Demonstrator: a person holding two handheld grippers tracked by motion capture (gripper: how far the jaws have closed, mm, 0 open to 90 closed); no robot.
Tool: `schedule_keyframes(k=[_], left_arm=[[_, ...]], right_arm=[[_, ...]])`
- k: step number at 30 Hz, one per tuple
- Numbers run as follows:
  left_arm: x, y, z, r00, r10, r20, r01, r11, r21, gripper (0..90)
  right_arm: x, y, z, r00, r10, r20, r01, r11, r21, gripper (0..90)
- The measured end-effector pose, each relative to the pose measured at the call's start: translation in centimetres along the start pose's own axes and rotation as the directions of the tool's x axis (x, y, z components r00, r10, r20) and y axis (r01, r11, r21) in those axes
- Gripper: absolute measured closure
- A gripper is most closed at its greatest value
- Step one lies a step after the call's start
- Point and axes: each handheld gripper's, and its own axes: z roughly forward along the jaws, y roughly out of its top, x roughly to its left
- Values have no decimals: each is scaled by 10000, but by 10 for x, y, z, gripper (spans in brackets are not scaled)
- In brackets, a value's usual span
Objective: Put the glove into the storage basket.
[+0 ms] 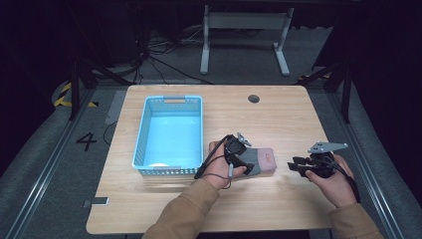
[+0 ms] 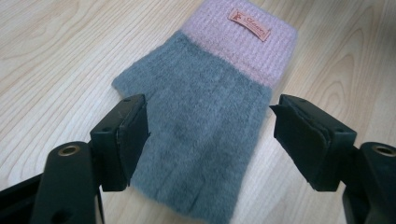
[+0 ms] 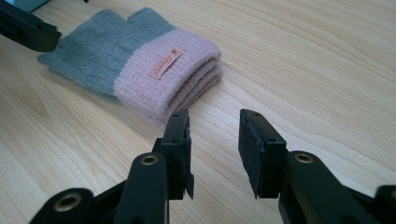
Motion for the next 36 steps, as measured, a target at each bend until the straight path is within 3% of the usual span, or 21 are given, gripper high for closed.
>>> schedule_keyframes(k=[5,9,16,24,29,36], left_arm=[[3,4,12,9998,217,27,-217,9997,121,281],[4,7,23,9993,322,212,-324,9994,89,285],[2,10,32,9984,560,51,-561,9975,421,265],[3,10,38,9988,485,-48,-481,9965,683,236],[2,11,42,9979,589,-258,-558,9925,1088,218],[-1,11,48,9972,636,-394,-581,9903,1266,172]], right_arm=[[-1,0,-2,10000,0,-43,0,9999,-104,641],[1,2,-4,9997,-204,-115,198,9985,-500,642],[1,2,-6,9995,-224,-219,209,9977,-650,627],[6,3,-4,9966,-456,-679,403,9961,-779,605],[6,3,-4,9970,-351,-687,295,9963,-808,604],[5,2,-5,9973,-299,-668,236,9953,-937,596]])
